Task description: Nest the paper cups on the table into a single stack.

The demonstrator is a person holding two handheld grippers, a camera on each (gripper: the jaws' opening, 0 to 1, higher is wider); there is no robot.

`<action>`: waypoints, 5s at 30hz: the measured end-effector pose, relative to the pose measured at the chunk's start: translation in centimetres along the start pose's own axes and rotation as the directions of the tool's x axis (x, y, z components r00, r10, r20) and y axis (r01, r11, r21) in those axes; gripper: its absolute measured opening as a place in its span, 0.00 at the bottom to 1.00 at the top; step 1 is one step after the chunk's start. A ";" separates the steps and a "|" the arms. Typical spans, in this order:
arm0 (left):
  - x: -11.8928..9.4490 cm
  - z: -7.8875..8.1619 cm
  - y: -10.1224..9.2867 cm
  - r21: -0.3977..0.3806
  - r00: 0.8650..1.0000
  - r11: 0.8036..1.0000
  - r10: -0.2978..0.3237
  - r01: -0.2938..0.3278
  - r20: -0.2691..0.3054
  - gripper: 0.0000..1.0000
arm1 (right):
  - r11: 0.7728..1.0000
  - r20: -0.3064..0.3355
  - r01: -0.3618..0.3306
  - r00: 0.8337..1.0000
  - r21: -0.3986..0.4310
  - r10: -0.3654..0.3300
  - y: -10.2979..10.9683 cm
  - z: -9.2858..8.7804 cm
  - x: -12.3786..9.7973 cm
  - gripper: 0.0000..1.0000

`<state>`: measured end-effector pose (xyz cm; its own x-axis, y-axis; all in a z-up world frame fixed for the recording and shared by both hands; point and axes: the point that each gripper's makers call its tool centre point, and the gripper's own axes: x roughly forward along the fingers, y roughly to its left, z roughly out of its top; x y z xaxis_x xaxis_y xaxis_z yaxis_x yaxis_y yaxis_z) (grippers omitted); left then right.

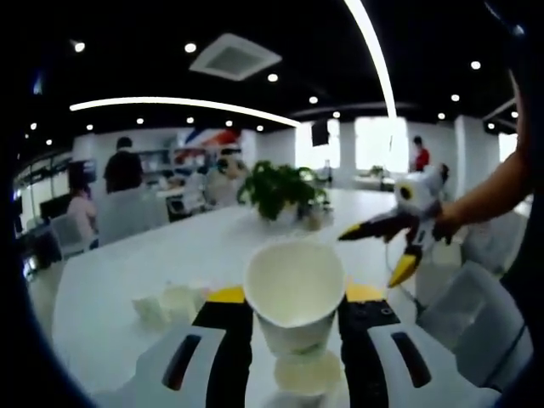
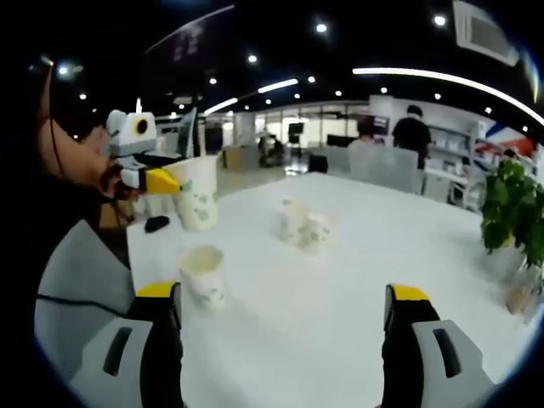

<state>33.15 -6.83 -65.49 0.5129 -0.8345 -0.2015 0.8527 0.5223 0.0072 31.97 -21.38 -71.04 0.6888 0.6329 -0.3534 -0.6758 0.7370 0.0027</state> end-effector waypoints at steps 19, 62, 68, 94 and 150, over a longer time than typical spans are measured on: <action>0.6 -3.4 0.0 0.003 0.999 0.999 0.042 -0.042 -0.024 0.38 | 1.000 0.001 0.009 1.000 0.003 -0.009 -0.2 -0.1 -0.6 0.97; 1.3 -10.7 -1.3 0.015 0.972 1.000 0.012 -0.009 -0.236 0.39 | 1.000 -0.005 0.012 1.000 0.018 -0.012 0.6 -0.9 -0.8 0.96; 1.5 -10.7 -1.2 0.001 0.972 1.000 0.009 -0.009 -0.237 0.40 | 1.000 -0.005 0.012 1.000 0.022 -0.012 0.6 -1.0 -0.8 0.96; 0.0 -6.3 2.4 -0.094 0.981 0.992 0.062 -0.081 -0.183 0.84 | 1.000 -0.001 0.019 1.000 0.015 -0.019 0.2 -0.8 -0.7 0.96; -11.6 -6.1 9.2 -0.098 0.919 0.919 0.365 -0.381 -0.146 0.99 | 0.999 0.047 0.030 0.998 0.044 -0.032 -1.4 1.1 0.9 1.00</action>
<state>34.44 8.74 -69.07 0.7683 -0.5509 -0.3259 0.5790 0.8152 -0.0131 33.78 -21.56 -70.29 0.7218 0.6192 -0.3092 -0.6425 0.7656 0.0331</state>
